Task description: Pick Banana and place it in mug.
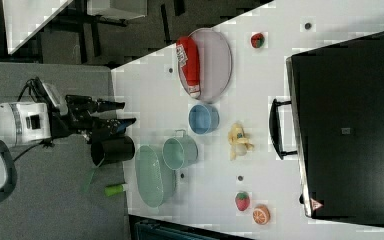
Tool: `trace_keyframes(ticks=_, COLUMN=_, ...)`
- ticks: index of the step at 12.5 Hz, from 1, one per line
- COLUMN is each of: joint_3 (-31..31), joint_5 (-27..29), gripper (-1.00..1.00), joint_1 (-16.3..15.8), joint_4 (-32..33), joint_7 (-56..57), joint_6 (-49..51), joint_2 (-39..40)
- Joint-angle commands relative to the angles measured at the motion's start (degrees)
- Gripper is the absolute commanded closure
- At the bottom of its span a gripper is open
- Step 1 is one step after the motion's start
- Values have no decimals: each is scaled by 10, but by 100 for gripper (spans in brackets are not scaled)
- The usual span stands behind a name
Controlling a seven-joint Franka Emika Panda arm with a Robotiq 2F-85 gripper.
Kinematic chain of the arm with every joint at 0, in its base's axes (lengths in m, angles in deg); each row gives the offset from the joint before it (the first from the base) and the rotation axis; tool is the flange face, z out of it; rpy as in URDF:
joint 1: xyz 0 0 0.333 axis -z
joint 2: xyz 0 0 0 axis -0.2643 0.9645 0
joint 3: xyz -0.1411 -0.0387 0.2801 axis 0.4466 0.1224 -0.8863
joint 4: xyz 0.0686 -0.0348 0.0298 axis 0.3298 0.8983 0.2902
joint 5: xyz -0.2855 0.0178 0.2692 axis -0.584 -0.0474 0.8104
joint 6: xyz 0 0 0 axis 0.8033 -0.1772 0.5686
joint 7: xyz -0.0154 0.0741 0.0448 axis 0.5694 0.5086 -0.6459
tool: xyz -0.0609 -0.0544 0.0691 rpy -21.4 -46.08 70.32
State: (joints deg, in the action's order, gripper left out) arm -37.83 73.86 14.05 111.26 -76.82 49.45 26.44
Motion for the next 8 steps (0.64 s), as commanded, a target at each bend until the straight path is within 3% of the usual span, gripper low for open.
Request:
trace_keyframes(ticks=1, joint_3=42, joint_5=5, gripper=-57, joint_1=4, joint_4=120, joint_7=10, joint_6=44, joint_2=-137)
trace_keyframes(ticks=3, joint_3=41, joint_5=5, gripper=-100, joint_1=4, joint_4=125, joint_7=10, joint_6=44, joint_2=-137)
trace_keyframes(ticks=8, joint_3=39, joint_5=6, gripper=-100, joint_1=1, joint_4=167, joint_7=50, joint_6=-5, joint_2=-104)
